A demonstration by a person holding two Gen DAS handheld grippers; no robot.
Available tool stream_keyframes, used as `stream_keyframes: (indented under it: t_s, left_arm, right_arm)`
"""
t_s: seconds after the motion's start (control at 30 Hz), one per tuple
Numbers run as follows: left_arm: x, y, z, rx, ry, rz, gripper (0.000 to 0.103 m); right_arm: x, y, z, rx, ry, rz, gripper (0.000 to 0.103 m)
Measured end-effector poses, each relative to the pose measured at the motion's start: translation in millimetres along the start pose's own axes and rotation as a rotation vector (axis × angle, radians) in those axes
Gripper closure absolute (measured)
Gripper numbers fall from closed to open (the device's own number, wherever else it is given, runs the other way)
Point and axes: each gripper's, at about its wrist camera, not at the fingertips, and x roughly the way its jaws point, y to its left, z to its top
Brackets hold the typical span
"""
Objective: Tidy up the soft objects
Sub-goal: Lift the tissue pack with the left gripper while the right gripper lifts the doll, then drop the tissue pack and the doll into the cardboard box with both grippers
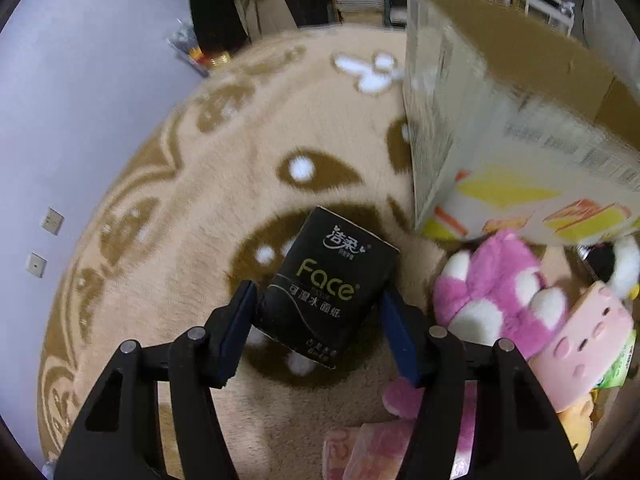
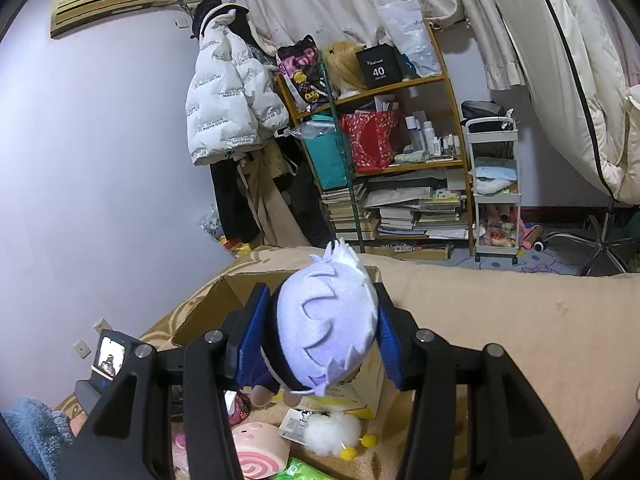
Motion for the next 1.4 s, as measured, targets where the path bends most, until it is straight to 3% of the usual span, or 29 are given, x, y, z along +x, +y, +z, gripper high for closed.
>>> stream_keyframes:
  t_s: [0.3,0.5,0.7,1.0,1.3,1.37,1.4]
  left_arm:
    - [-96,15,20,-0.112,-0.328,-0.012,0.043]
    - [-138,-8,40,-0.033,-0.488,-0.051,0.043]
    - [-142,-35,55,0.053,-0.526,-0.081,0.043]
    - [-123,-69,75,0.132,-0.459,-0.134,0.043]
    - [-101,-83,73,0.172,-0.405,-0.162,0.041]
    - [-96,-81,72,0.164,-0.39,-0.149,0.033]
    - [-96,-80,71,0.16,-0.384,-0.15,0.025]
  right_arm:
    - [-9,3,8,-0.018,-0.045,-0.001,0.05]
    - [-6,7,14,-0.047,-0.066,-0.009,0.05]
    - [7,10,20,-0.07,-0.066,-0.018,0.049]
    - [39,15,14,-0.096,0.008,-0.012,0.049]
    - [72,16,-4,-0.113,0.097,0.008,0.047]
    - [73,17,-5,-0.107,0.102,0.024,0.046]
    - [73,18,-6,-0.113,0.104,0.025,0.041]
